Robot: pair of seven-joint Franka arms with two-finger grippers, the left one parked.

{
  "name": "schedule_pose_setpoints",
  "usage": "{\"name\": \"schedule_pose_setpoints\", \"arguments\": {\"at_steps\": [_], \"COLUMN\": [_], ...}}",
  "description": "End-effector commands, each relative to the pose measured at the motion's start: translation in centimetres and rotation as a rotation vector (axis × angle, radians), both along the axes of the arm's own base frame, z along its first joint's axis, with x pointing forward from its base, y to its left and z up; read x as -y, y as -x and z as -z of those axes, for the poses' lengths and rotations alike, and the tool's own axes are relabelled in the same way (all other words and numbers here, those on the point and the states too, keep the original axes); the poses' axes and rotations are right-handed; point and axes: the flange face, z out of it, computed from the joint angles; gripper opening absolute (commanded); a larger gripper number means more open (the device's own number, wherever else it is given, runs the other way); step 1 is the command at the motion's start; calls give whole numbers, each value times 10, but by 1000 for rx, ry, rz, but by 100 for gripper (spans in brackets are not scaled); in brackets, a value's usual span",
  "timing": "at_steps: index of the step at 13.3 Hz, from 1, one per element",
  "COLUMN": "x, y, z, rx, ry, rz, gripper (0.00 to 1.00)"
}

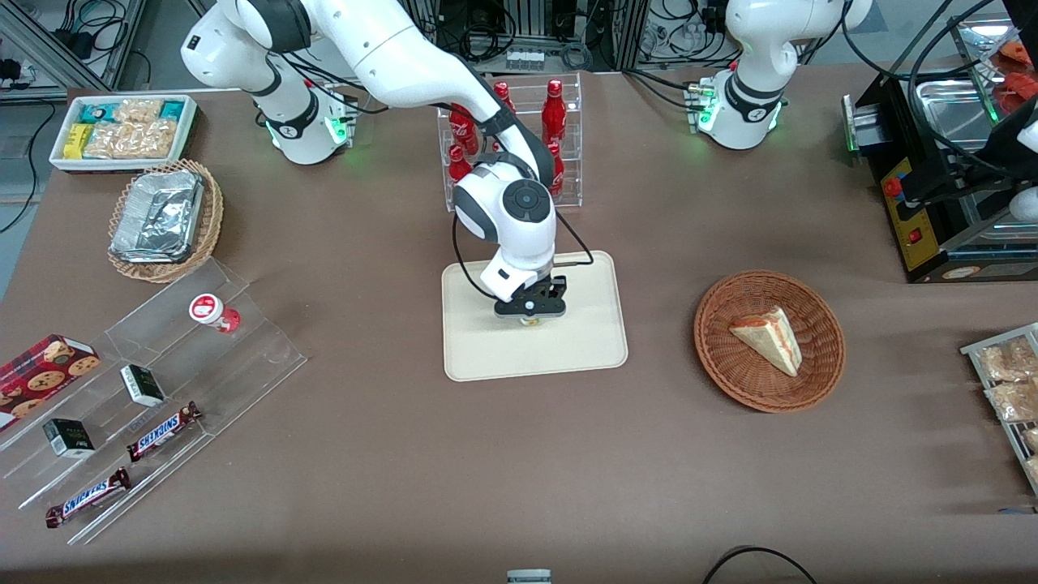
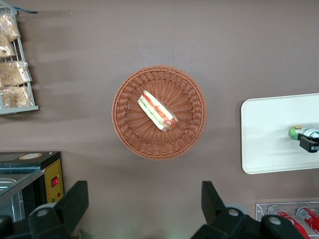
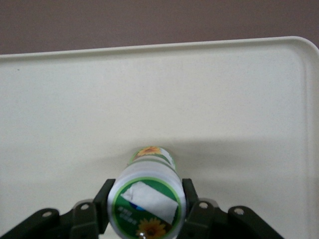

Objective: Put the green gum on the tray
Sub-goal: 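Lower the gum container onto the tray and open the right gripper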

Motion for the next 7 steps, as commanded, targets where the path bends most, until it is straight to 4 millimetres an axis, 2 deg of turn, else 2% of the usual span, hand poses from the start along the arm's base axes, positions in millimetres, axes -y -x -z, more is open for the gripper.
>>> {"name": "schedule_pose_setpoints", "arguments": {"at_steps": [1, 2, 3, 4, 5, 7], "x": [-6, -5, -6, -5, -4, 0], "y": [-5, -6, -5, -6, -7, -16], "z": [5, 7, 8, 7, 4, -20], "rx": [2, 1, -1, -2, 0, -14], "ry": [-15, -15, -15, -15, -20, -73], "rz": [17, 20, 20, 20, 24, 53], "gripper": [1, 37, 93, 100, 100, 100]}}
